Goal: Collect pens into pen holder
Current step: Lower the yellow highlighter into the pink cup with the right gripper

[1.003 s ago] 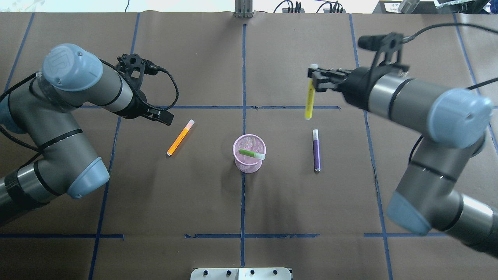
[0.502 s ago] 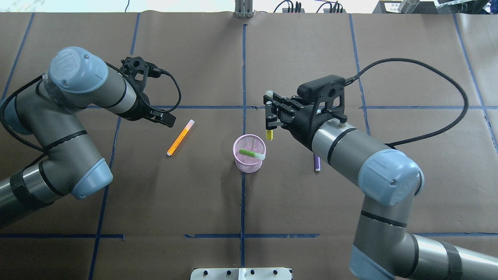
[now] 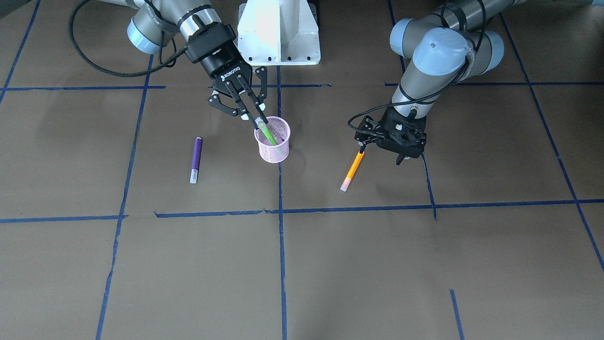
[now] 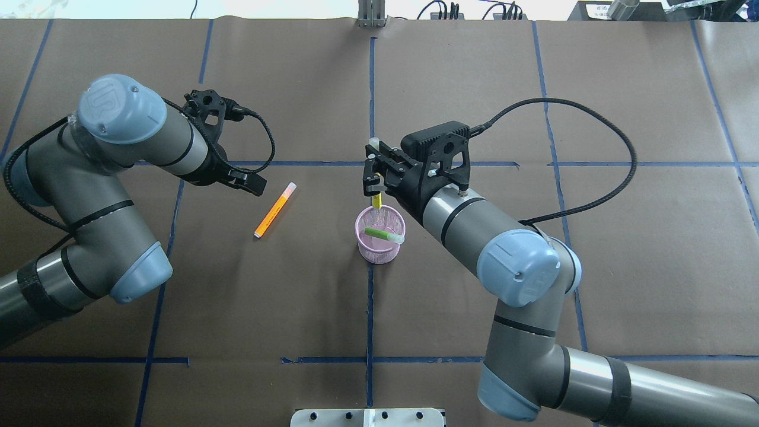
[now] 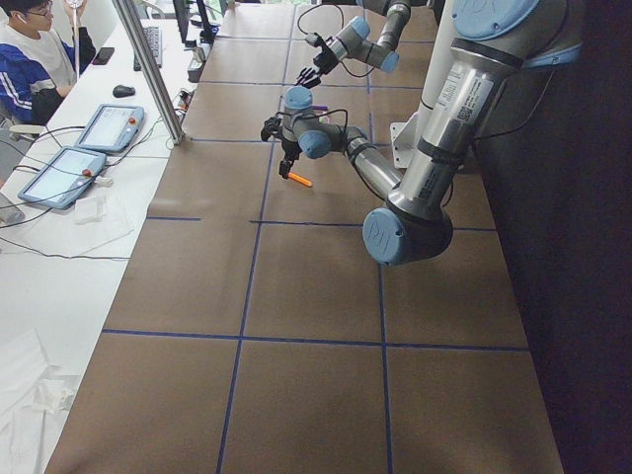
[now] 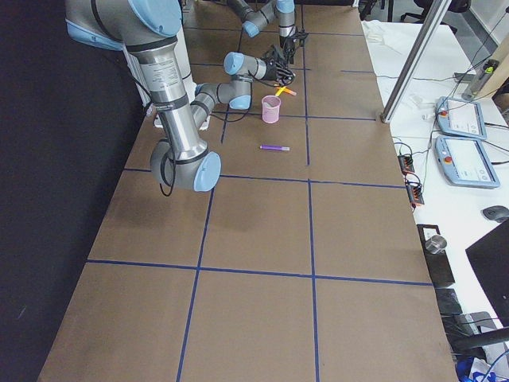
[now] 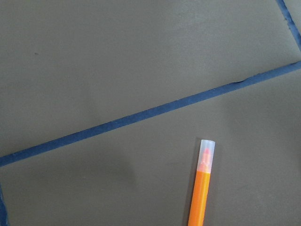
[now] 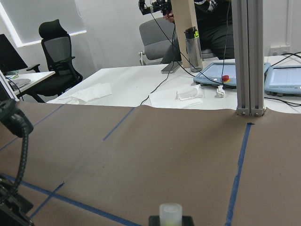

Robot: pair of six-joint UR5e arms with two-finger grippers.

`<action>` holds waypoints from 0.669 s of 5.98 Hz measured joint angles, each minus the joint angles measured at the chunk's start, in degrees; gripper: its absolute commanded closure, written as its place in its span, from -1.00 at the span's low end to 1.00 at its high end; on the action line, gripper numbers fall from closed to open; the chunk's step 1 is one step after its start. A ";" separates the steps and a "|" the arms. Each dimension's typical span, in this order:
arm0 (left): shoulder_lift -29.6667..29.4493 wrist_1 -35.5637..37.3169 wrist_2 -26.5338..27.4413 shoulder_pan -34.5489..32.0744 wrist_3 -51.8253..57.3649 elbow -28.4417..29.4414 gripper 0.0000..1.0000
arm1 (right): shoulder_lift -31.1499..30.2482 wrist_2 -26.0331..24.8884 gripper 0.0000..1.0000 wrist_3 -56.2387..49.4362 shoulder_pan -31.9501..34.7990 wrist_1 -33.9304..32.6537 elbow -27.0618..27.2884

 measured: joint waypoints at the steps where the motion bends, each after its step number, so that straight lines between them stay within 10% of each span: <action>1: 0.00 -0.03 -0.02 0.01 0.06 0.15 -1.00 | 0.41 0.00 1.00 -0.09 -0.69 2.05 -1.86; 4: -0.07 -0.09 -0.01 0.01 -0.06 0.62 -1.00 | -0.82 0.34 1.00 -0.34 -2.09 3.04 -1.26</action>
